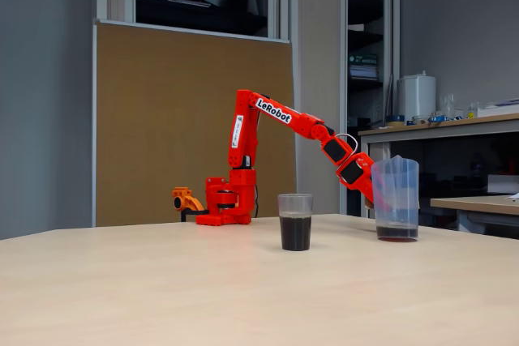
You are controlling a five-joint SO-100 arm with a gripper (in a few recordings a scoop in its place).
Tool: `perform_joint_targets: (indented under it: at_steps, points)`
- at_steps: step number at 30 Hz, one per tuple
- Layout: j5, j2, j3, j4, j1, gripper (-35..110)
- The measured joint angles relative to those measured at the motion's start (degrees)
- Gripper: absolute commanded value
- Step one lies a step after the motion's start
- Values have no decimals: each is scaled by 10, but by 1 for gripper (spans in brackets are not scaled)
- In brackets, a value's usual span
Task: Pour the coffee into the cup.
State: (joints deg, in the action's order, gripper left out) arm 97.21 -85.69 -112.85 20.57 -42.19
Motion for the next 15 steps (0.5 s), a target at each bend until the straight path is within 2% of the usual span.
perform_joint_targets:
  at_steps: [15]
  points:
    - [5, -4, -1, 1, 1, 9]
